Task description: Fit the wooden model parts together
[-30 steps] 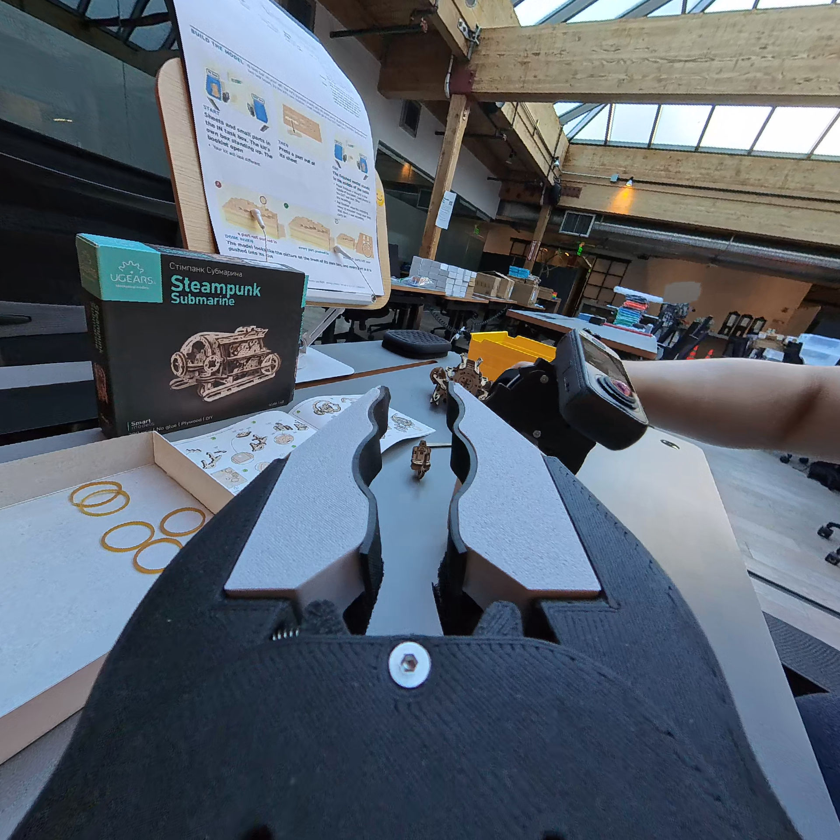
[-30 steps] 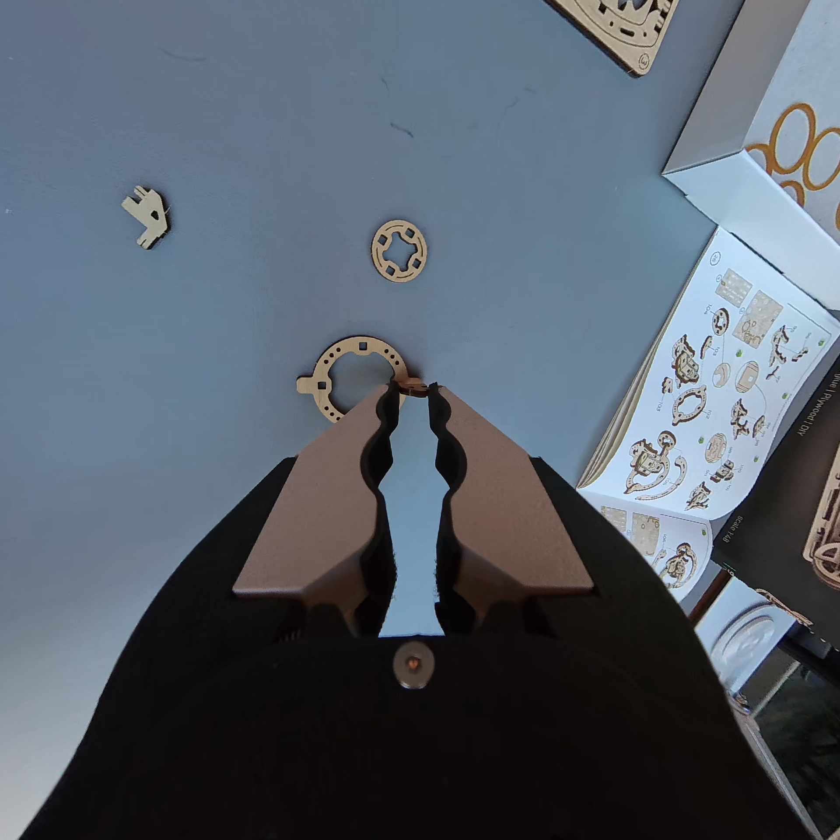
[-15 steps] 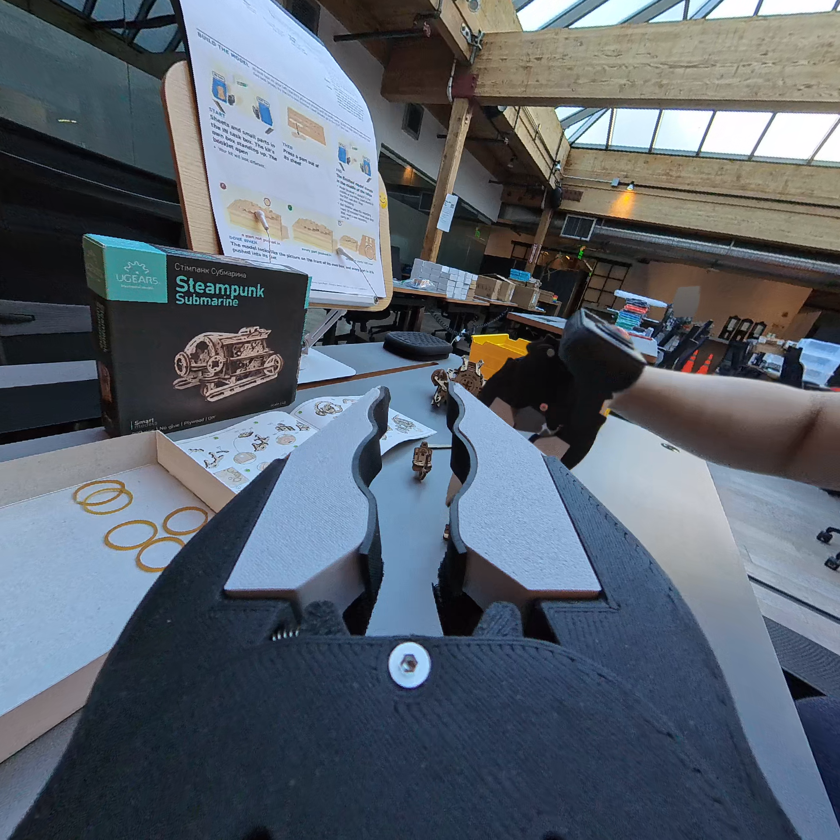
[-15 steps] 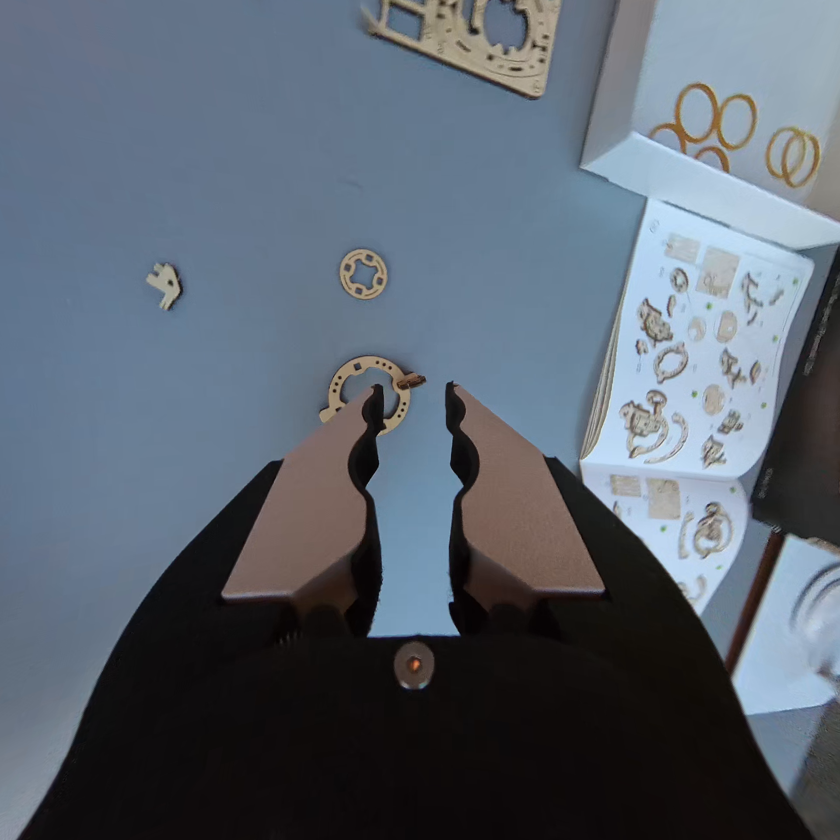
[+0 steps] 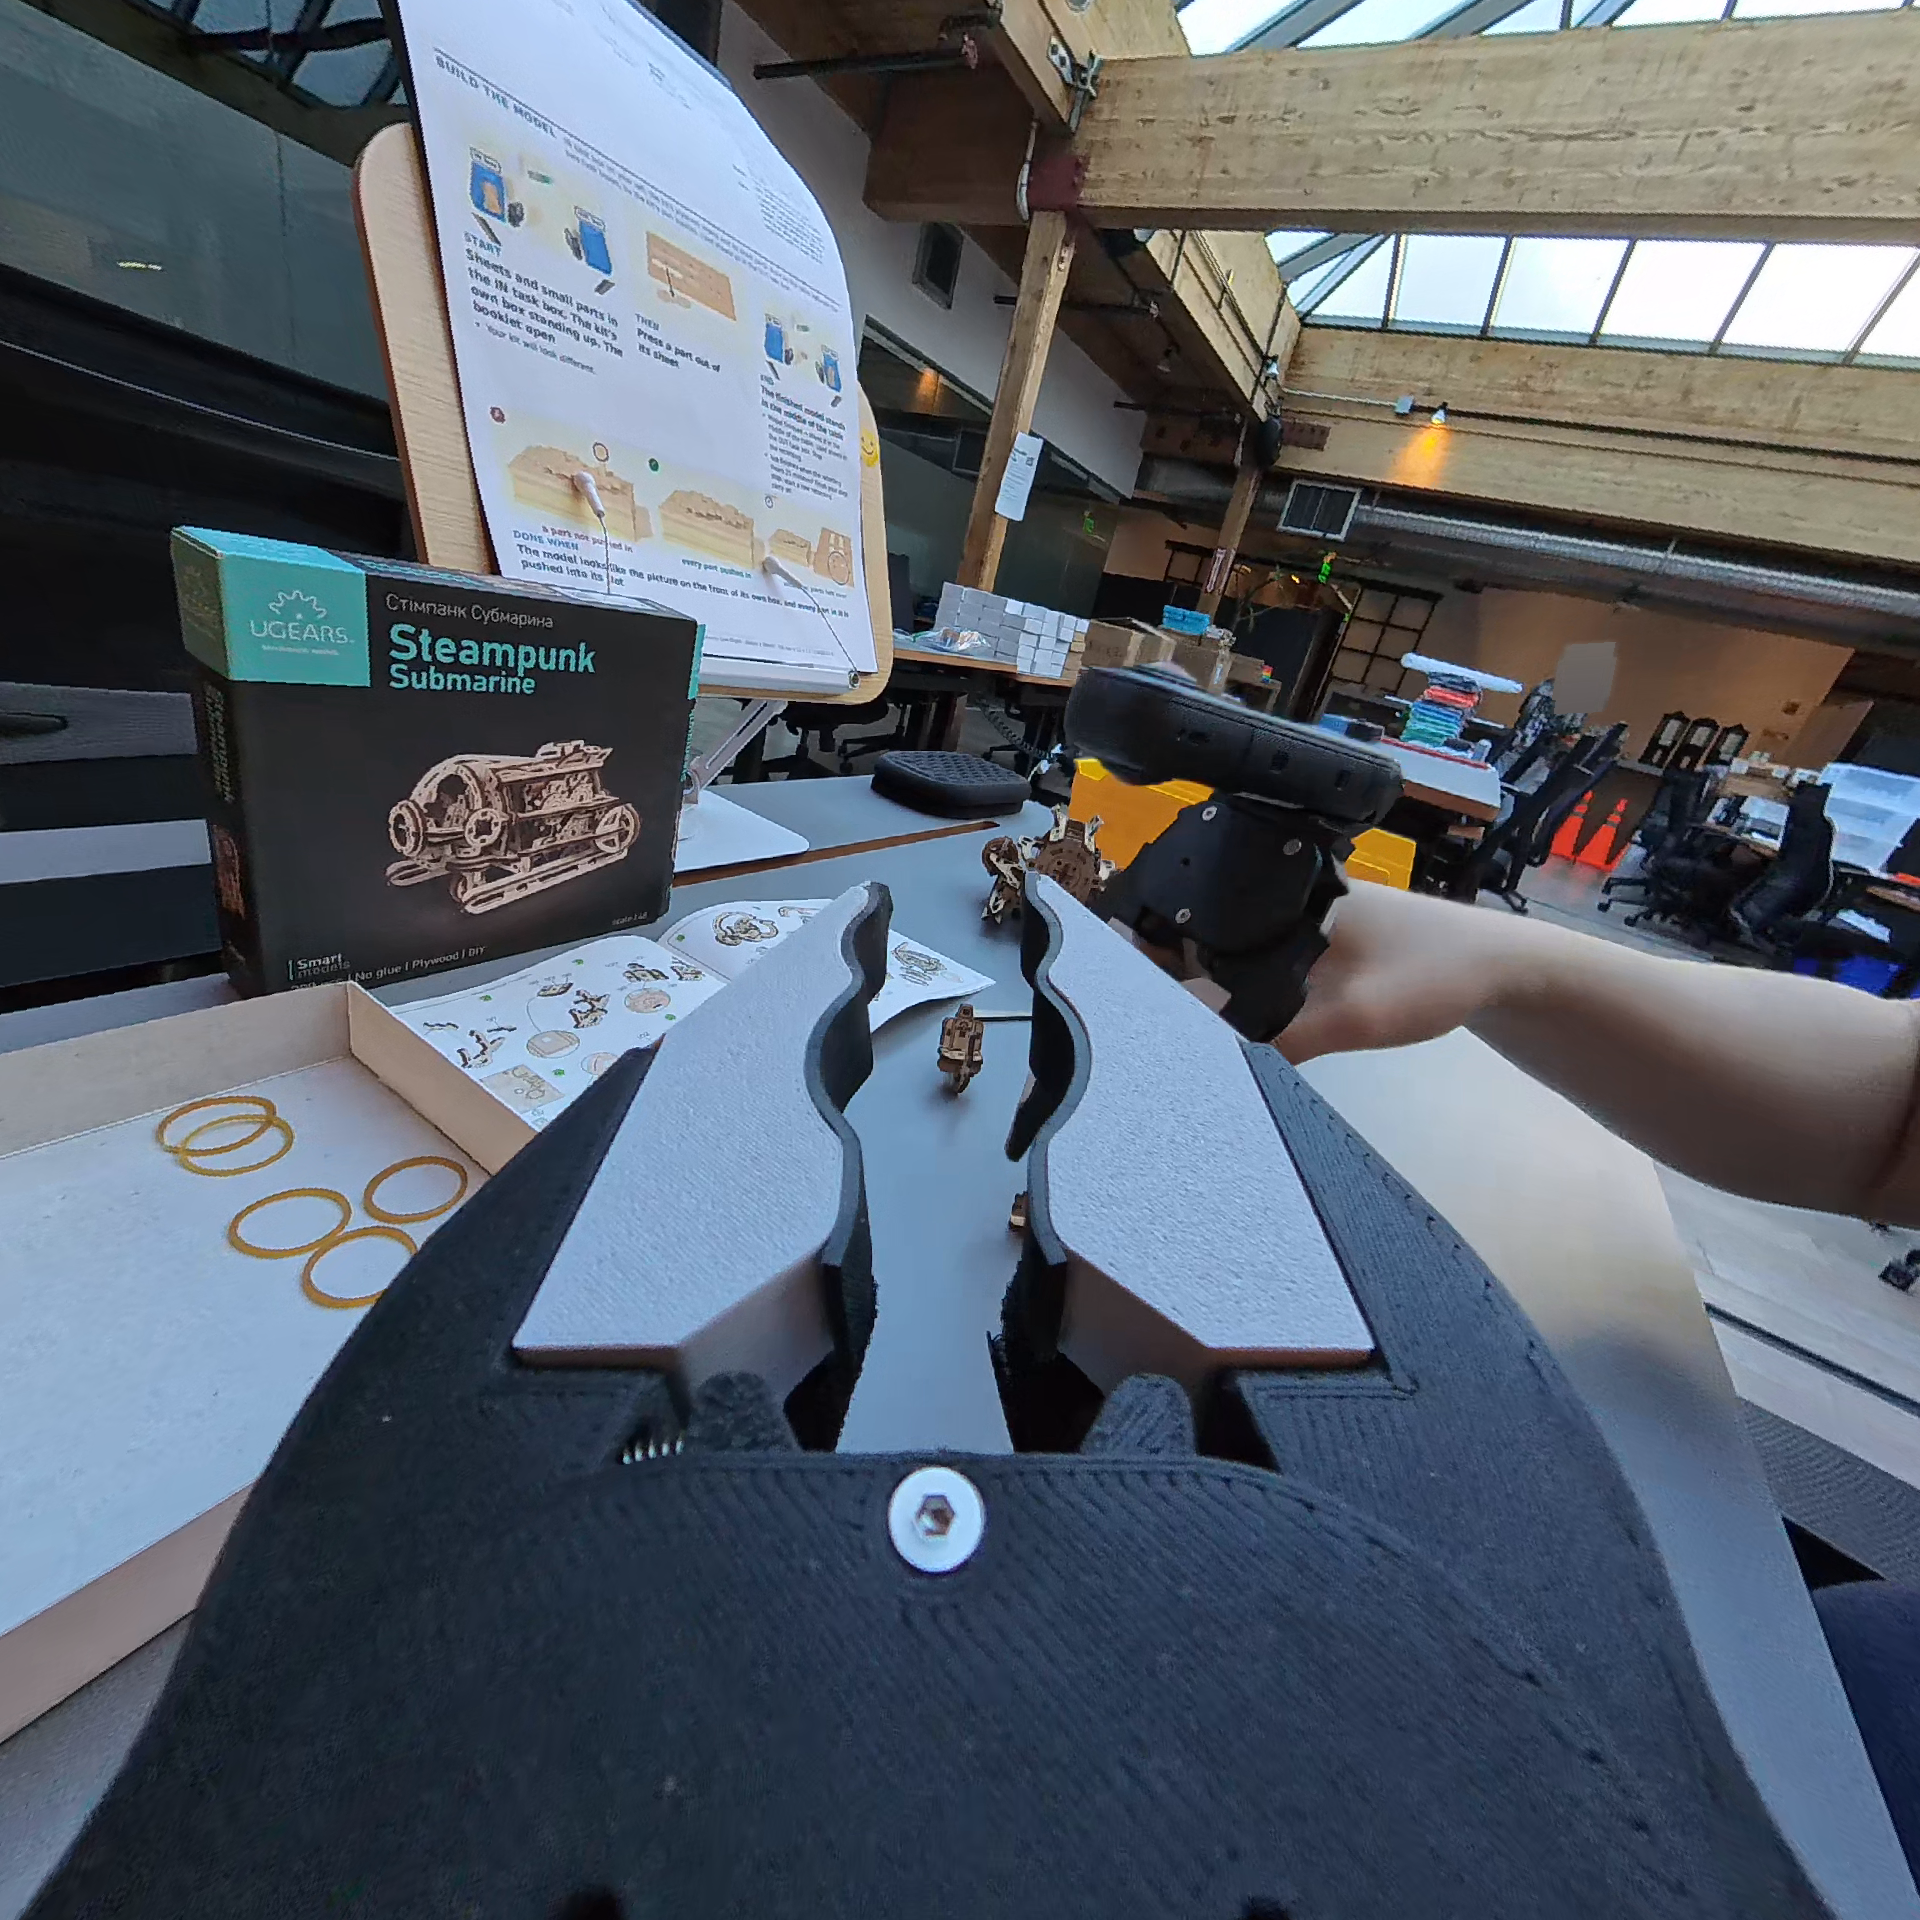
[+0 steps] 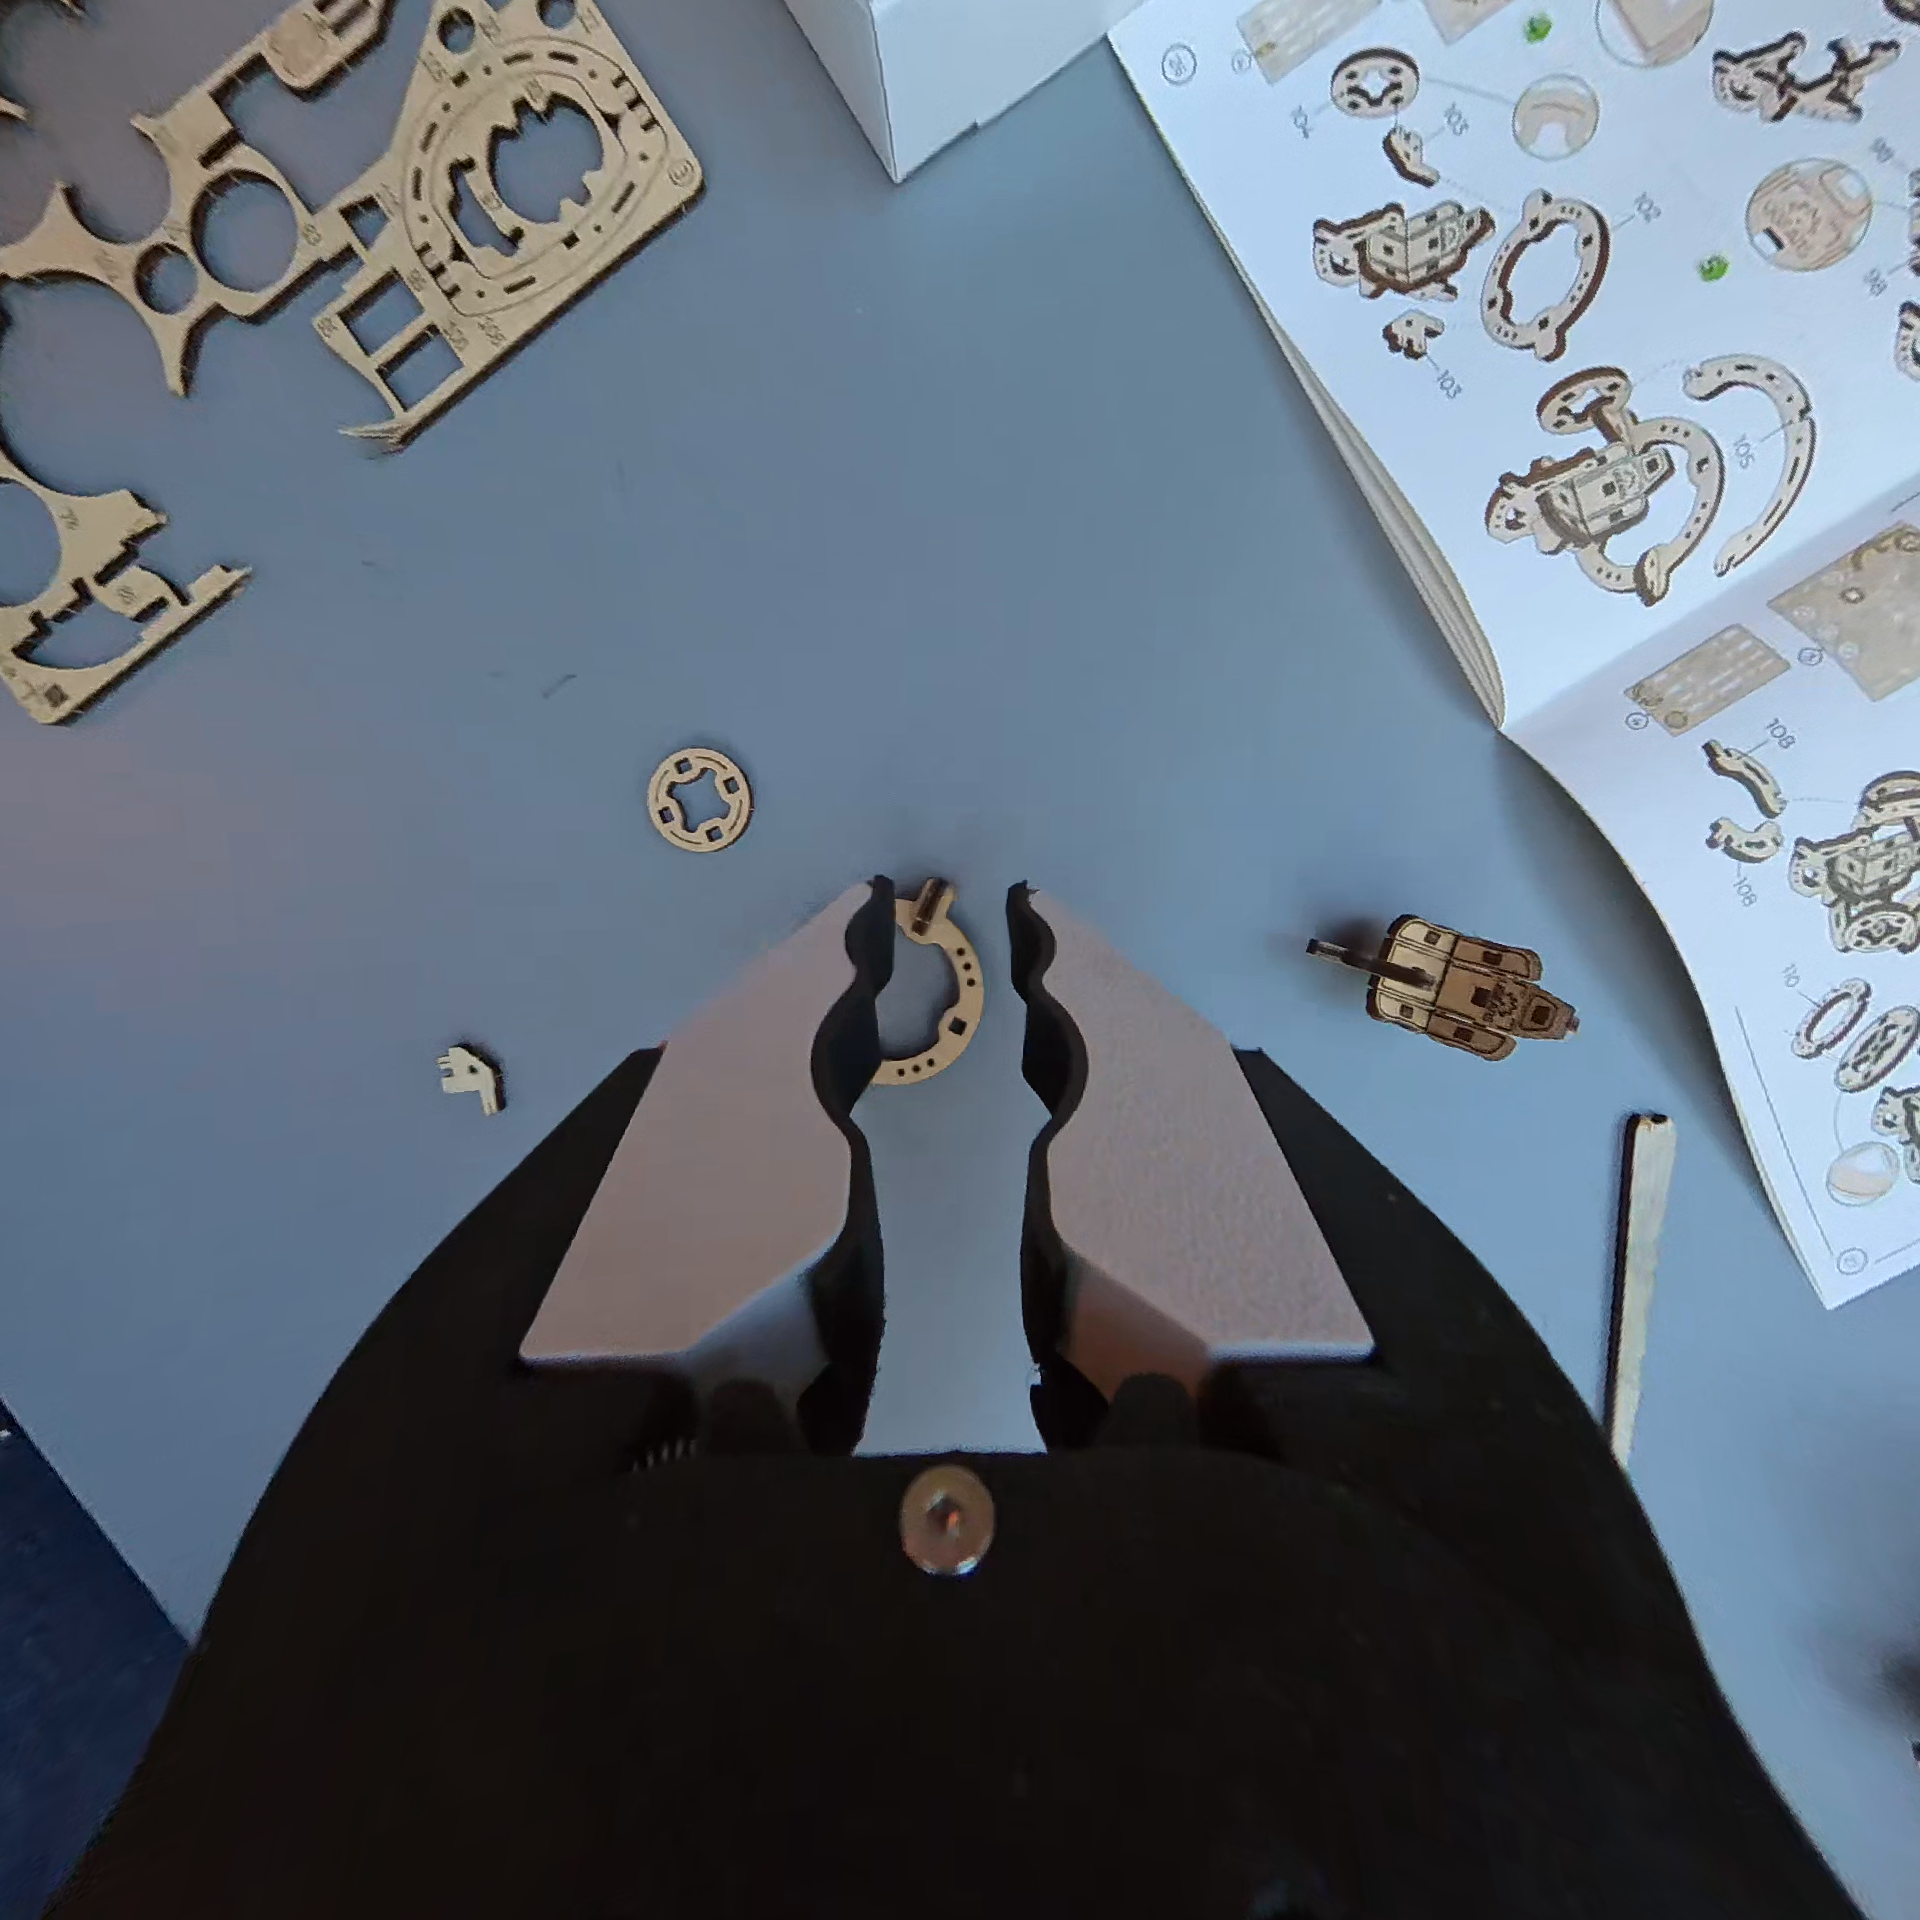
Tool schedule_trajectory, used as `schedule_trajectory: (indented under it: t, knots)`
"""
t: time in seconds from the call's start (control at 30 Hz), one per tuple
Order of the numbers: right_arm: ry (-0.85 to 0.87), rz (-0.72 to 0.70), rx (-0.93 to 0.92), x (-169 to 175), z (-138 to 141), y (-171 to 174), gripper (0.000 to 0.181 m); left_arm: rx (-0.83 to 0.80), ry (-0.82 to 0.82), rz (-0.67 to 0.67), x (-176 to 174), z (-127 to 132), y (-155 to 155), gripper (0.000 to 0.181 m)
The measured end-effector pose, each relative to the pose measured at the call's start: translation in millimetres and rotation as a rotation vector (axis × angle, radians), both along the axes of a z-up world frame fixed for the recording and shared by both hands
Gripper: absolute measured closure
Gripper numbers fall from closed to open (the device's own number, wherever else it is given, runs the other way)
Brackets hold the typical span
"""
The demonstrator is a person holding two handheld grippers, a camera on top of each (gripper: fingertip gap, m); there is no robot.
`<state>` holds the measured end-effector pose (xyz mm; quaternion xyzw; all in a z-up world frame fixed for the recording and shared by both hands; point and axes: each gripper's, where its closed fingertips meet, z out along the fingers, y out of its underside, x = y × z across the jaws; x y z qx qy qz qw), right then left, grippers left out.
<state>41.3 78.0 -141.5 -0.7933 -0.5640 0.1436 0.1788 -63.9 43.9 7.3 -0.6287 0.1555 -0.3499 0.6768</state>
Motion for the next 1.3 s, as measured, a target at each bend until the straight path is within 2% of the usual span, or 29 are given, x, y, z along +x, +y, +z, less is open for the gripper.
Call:
schedule_trajectory:
  t: [0.13, 0.2, 0.33, 0.4, 0.43, 0.6, 0.9, 0.97, 1.3]
  knots:
    - [-0.041, 0.011, -0.040, 1, -10, -5, 0.172, 0.002, -0.008, 0.005, -2, 1, 0, 0.158]
    - [-0.056, 0.068, -0.040, 1, -12, -9, 0.179, 0.004, -0.016, 0.005, -3, 3, -1, 0.158]
    - [-0.064, 0.345, -0.012, -3, -12, -29, 0.180, 0.009, -0.014, 0.003, -3, 4, -2, 0.158]
    - [-0.088, 0.409, 0.039, -1, -12, -28, 0.177, 0.010, -0.011, 0.001, -2, 4, -2, 0.158]
    - [-0.094, 0.422, 0.045, 0, -12, -28, 0.169, 0.011, -0.011, 0.002, -2, 4, -2, 0.158]
    - [-0.071, 0.413, 0.036, -2, -1, -27, 0.170, 0.021, -0.024, 0.008, -6, 8, -3, 0.158]
    - [-0.173, 0.434, 0.069, -2, -13, -28, 0.170, 0.019, -0.016, 0.006, -4, 7, -3, 0.158]
    - [-0.180, 0.435, 0.073, -2, -13, -27, 0.180, 0.019, -0.020, 0.007, -5, 7, -3, 0.158]
    - [-0.072, 0.410, 0.045, 5, -13, -31, 0.180, 0.021, -0.018, 0.006, -4, 7, -3, 0.158]
